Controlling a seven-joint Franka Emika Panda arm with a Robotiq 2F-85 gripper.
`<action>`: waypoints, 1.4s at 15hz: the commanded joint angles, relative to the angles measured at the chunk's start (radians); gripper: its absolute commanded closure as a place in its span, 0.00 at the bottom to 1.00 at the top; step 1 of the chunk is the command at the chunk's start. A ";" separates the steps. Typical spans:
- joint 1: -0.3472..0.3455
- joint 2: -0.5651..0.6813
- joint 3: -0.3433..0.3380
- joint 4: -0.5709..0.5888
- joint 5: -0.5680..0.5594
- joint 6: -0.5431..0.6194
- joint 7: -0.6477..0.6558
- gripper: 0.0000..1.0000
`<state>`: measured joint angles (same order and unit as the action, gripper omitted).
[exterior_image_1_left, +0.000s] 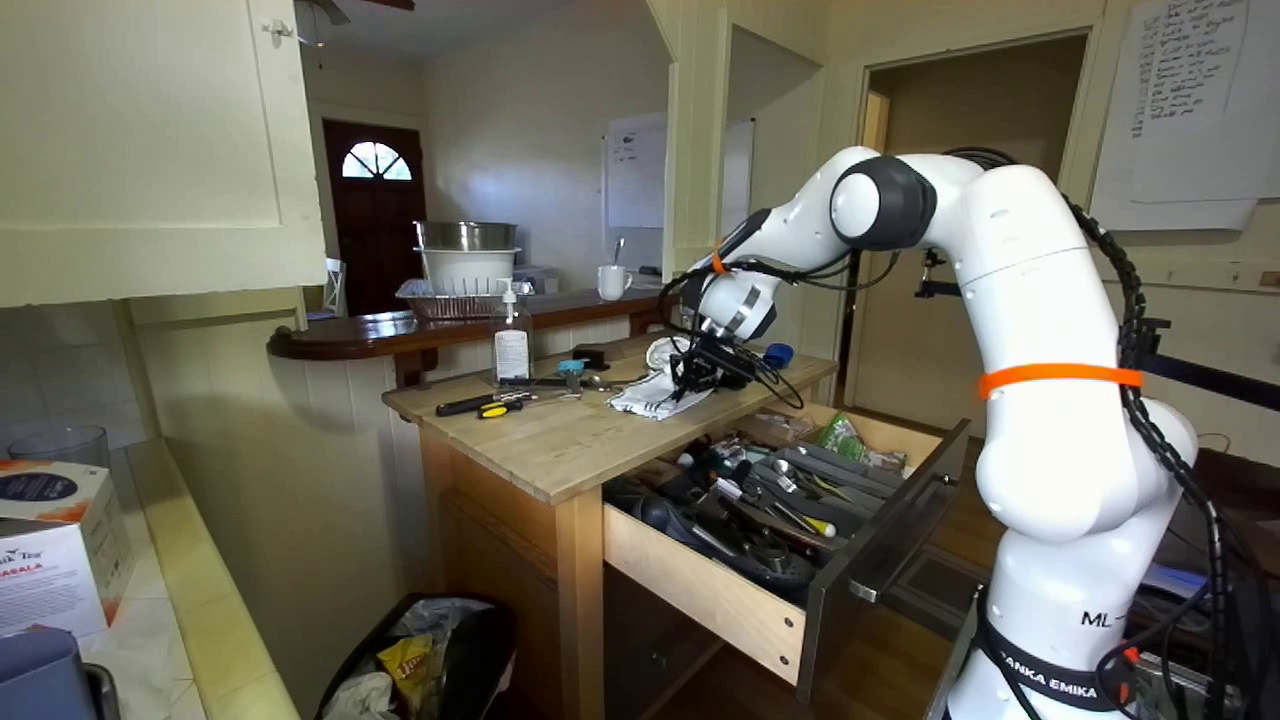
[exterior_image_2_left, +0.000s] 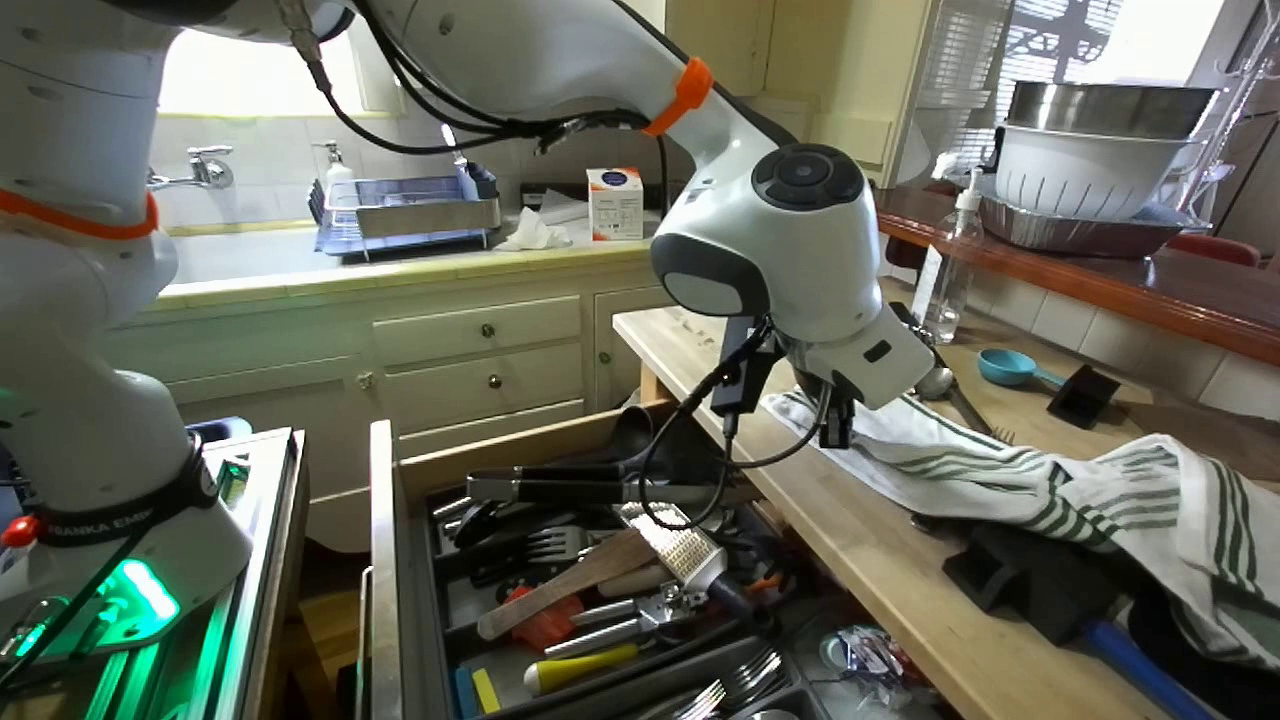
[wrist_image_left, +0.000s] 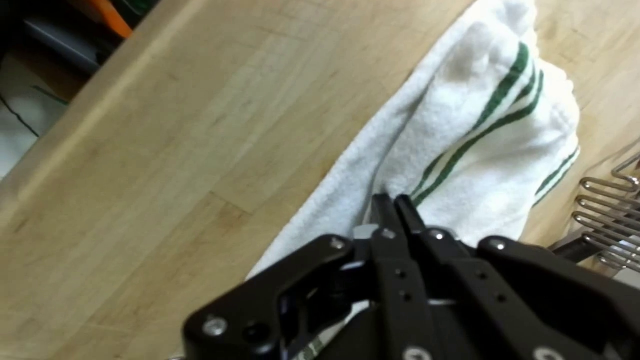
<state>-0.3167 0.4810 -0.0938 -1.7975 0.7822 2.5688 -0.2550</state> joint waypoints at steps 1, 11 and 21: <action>-0.011 -0.083 0.009 -0.040 -0.054 0.000 -0.055 0.99; 0.003 -0.105 0.204 0.167 0.137 0.080 -0.458 0.99; 0.073 -0.011 0.195 0.172 0.032 -0.070 -0.650 0.71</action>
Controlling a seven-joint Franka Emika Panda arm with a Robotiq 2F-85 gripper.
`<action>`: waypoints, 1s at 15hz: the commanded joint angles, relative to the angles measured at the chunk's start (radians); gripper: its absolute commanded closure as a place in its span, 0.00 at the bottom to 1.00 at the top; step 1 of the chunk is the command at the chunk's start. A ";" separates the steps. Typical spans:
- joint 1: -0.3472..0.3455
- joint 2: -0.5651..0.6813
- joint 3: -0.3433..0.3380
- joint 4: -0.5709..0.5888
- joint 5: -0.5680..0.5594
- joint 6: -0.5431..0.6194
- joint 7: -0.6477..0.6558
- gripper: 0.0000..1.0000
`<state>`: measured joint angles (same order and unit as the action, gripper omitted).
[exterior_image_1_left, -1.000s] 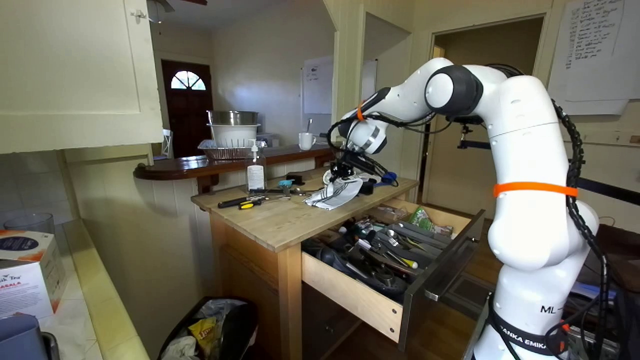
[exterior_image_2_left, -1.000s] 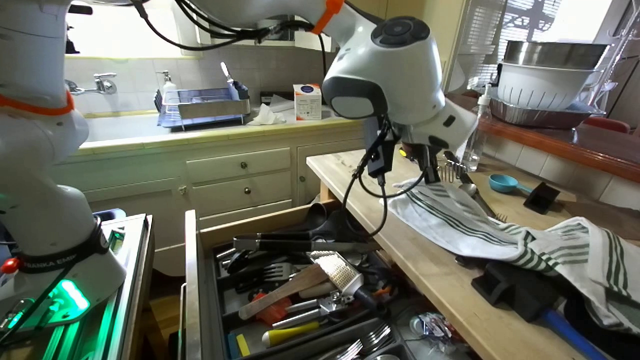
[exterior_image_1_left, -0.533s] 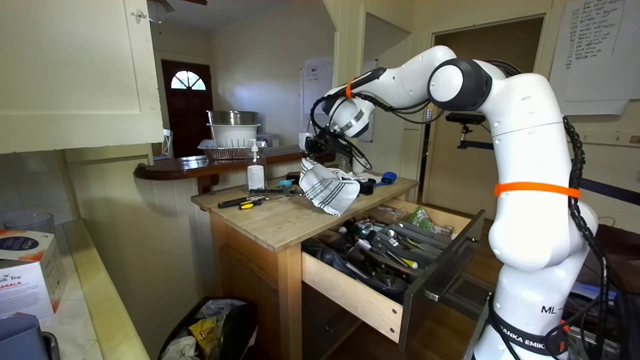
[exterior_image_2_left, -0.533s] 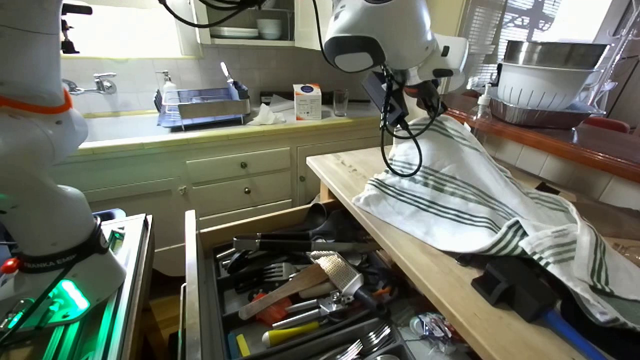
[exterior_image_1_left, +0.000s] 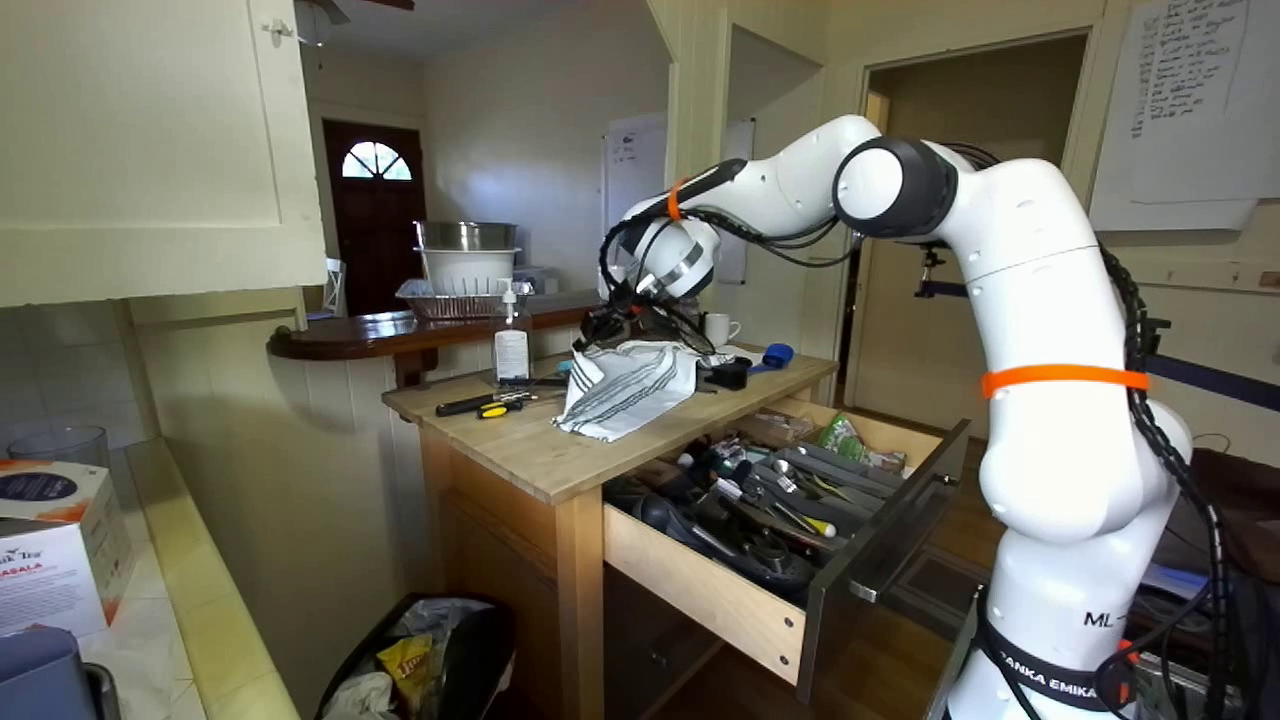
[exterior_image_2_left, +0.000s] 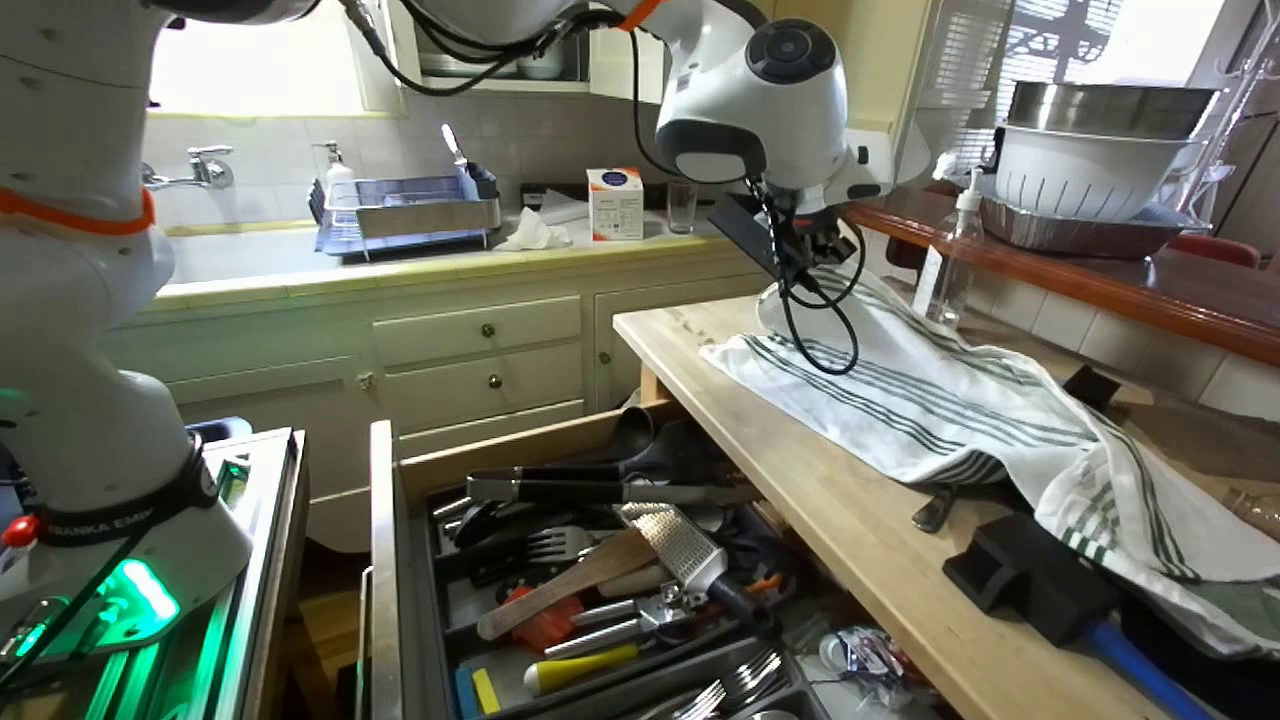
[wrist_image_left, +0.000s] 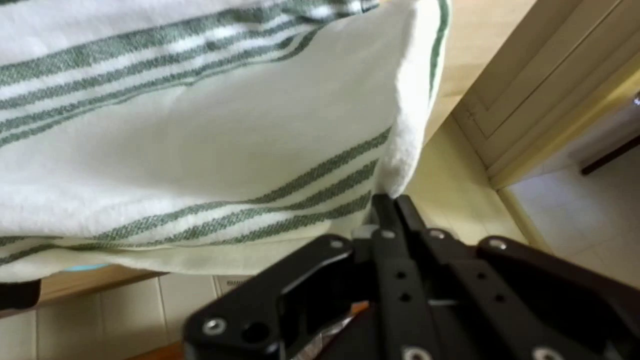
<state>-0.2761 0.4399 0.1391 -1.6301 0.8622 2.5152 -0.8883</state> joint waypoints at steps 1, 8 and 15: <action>0.034 0.041 -0.037 0.008 -0.050 -0.002 -0.022 0.66; 0.068 -0.047 -0.131 -0.129 -0.162 0.036 0.189 0.12; 0.025 -0.132 -0.213 -0.296 -0.410 0.001 0.438 0.00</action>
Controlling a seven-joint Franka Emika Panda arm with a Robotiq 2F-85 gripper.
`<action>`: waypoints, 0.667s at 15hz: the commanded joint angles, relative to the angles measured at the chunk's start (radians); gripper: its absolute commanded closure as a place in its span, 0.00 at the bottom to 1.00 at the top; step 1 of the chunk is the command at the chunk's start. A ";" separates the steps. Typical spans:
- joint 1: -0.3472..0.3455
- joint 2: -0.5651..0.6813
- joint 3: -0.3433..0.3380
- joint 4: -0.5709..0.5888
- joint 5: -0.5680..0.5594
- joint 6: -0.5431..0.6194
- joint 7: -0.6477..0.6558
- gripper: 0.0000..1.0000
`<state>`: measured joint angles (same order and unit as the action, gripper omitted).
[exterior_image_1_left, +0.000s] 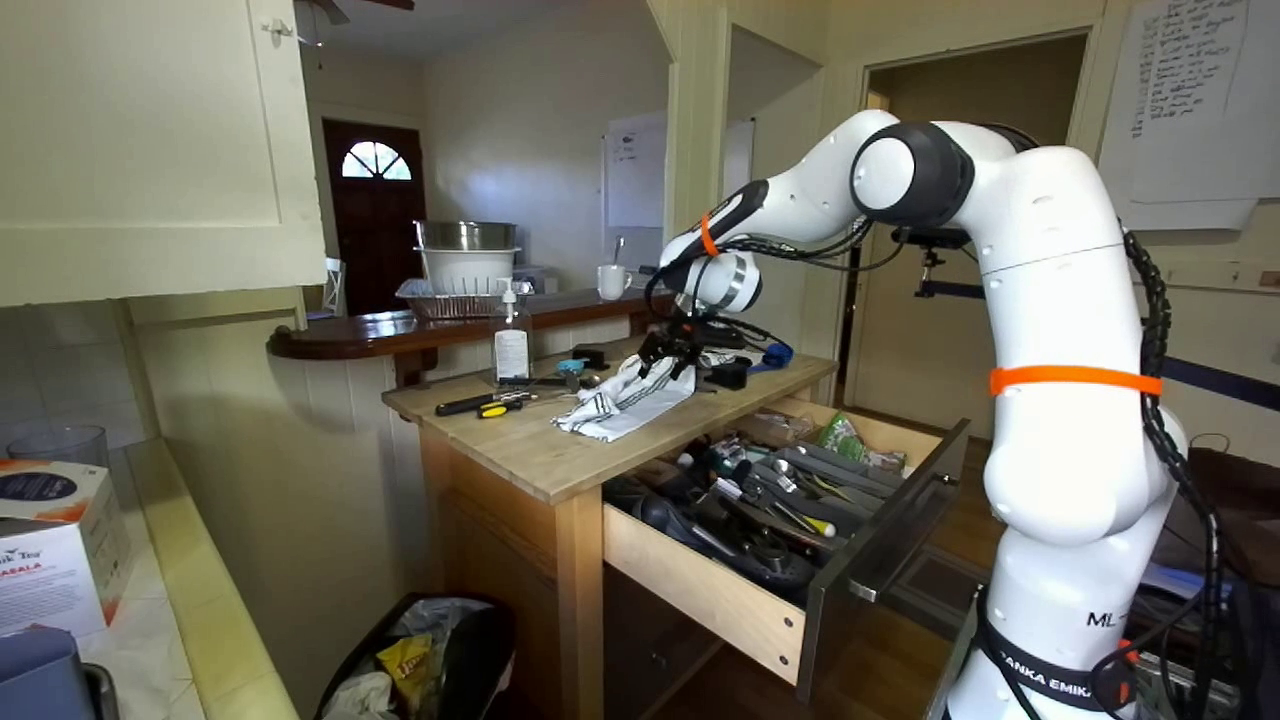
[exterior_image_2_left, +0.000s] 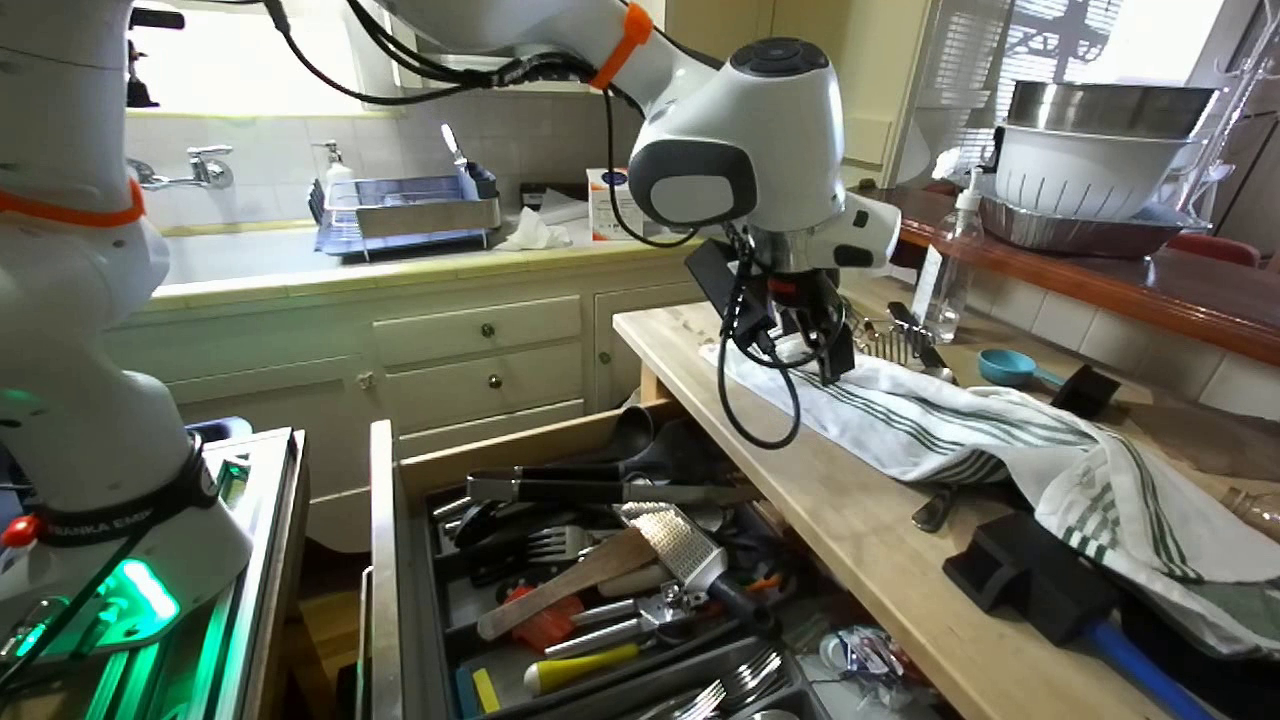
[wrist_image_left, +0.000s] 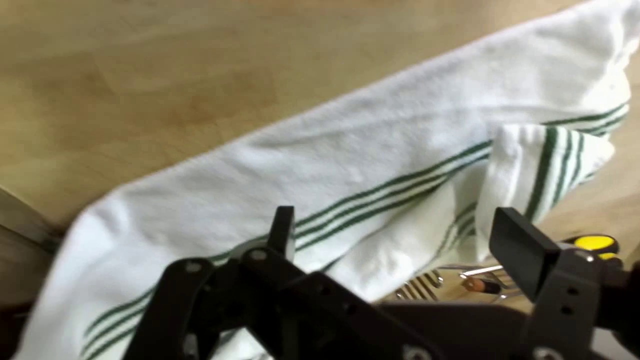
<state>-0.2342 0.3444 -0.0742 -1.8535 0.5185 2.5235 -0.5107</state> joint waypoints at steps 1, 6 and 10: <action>-0.022 -0.034 0.009 -0.084 -0.063 0.010 0.050 0.00; -0.007 -0.020 0.056 -0.132 -0.069 0.119 0.013 0.00; 0.007 0.000 0.088 -0.153 -0.136 0.271 0.014 0.12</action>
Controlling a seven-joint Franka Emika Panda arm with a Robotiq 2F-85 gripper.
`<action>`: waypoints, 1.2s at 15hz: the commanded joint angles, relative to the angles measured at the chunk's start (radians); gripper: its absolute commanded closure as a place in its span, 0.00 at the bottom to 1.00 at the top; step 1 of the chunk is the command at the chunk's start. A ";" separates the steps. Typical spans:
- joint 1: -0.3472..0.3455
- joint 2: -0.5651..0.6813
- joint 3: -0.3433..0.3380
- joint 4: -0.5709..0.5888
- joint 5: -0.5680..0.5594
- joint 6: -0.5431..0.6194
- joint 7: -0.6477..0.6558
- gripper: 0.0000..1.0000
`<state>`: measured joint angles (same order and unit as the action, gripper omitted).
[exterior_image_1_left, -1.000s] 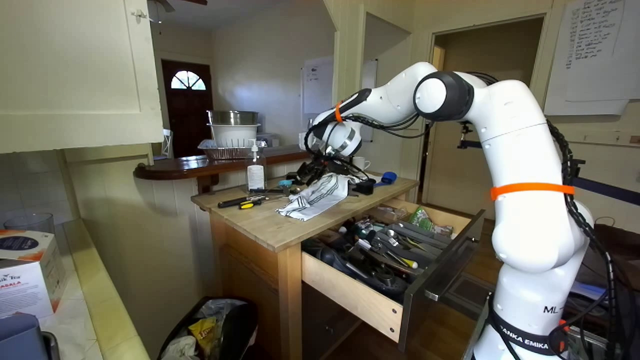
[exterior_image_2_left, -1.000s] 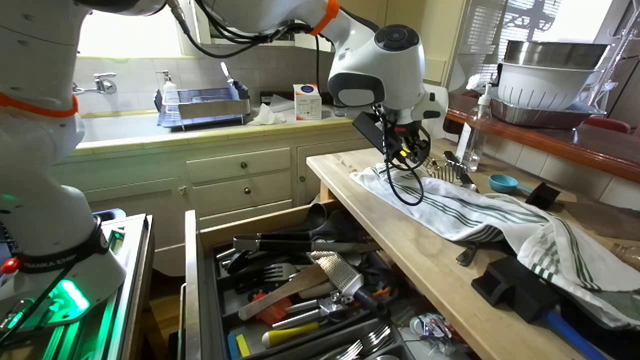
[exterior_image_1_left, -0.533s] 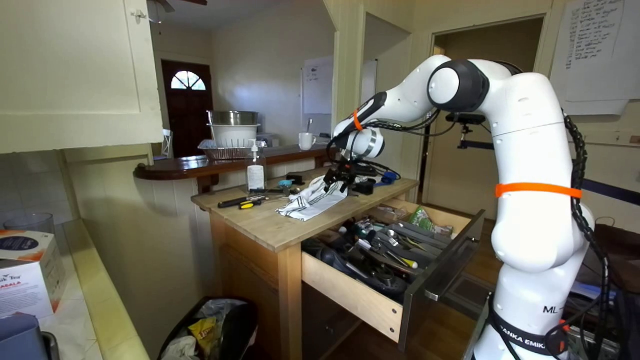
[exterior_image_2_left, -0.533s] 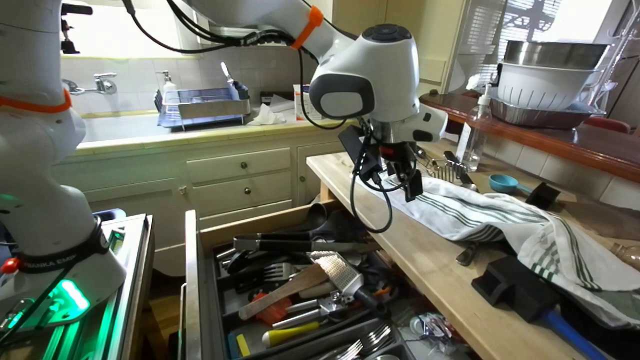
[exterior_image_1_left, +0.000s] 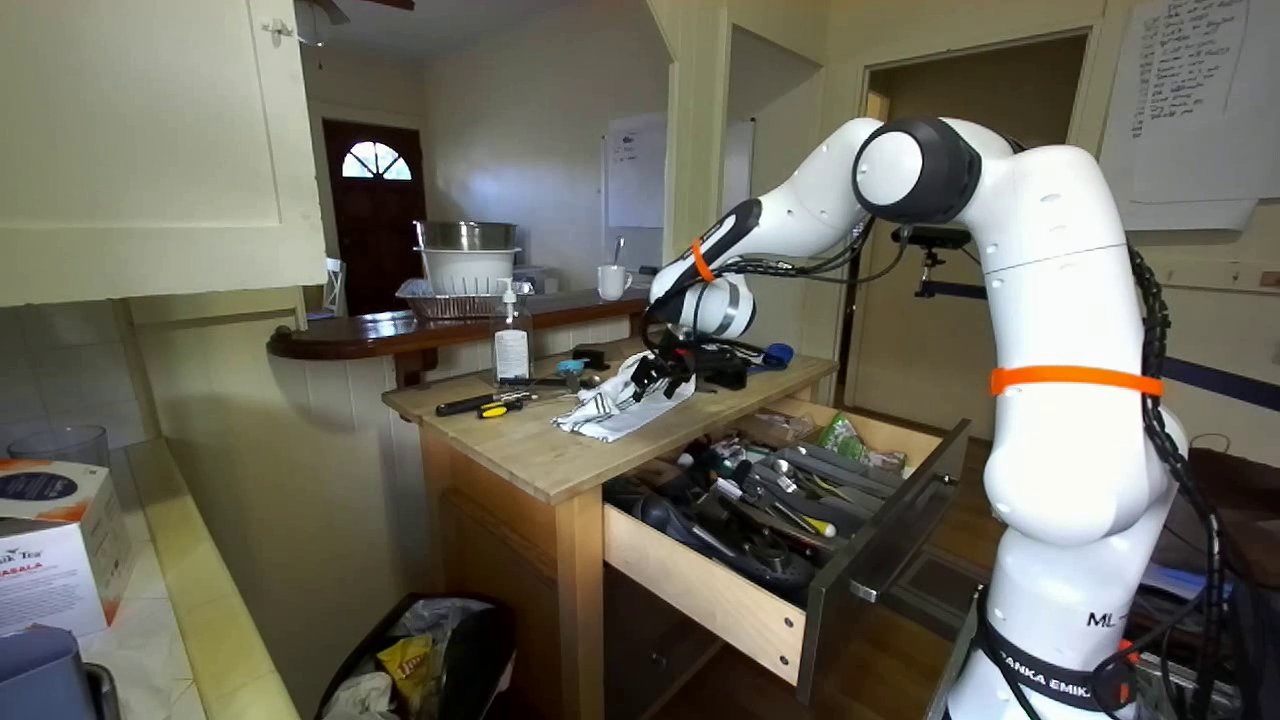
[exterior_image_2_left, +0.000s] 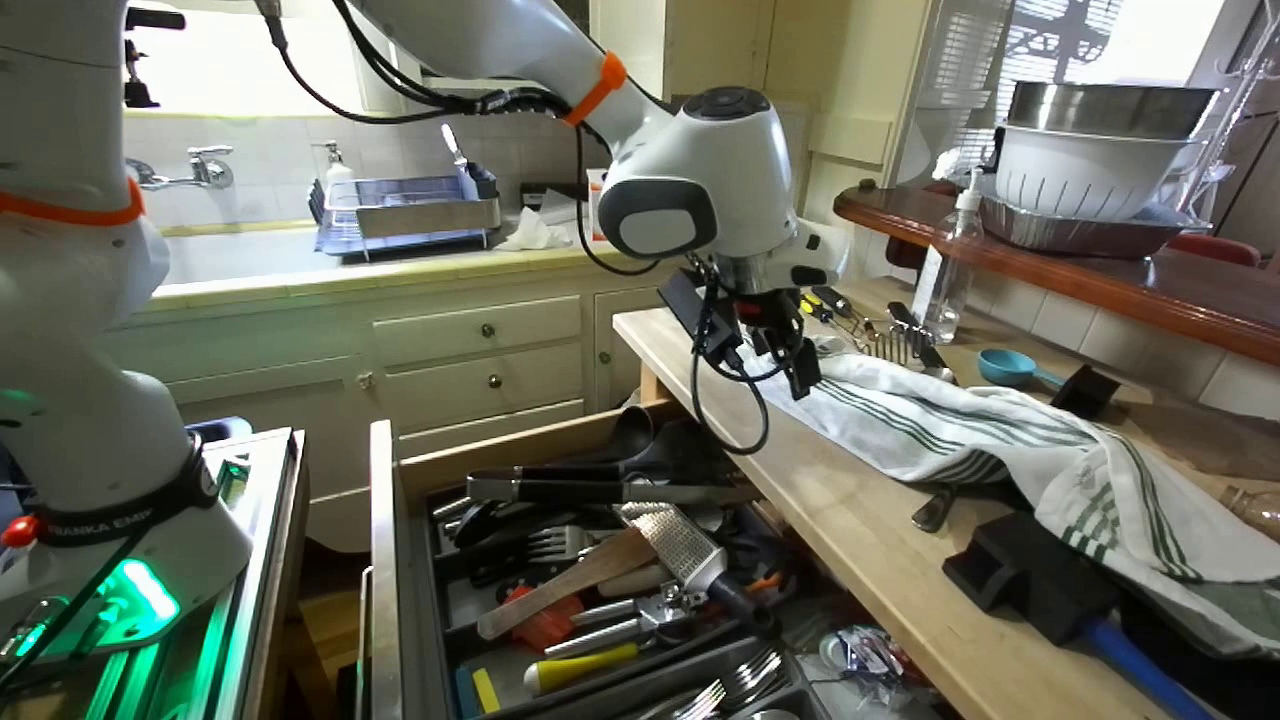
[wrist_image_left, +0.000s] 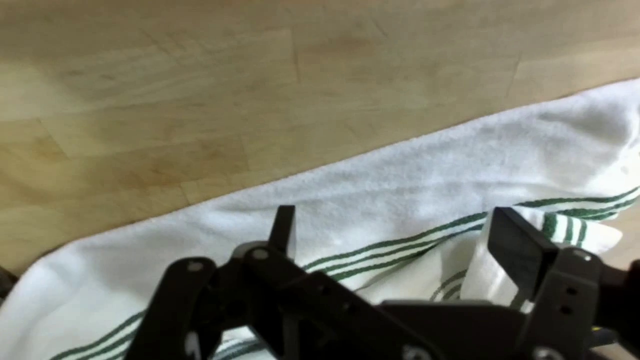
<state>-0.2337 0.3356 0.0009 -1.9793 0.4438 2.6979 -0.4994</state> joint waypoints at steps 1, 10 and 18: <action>0.006 0.020 0.018 -0.026 -0.082 0.127 0.007 0.15; -0.043 0.111 0.077 0.017 -0.126 0.129 -0.061 0.54; -0.044 0.025 0.001 -0.060 -0.219 0.028 0.094 1.00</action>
<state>-0.2624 0.3996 0.0268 -1.9801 0.2702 2.8066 -0.4735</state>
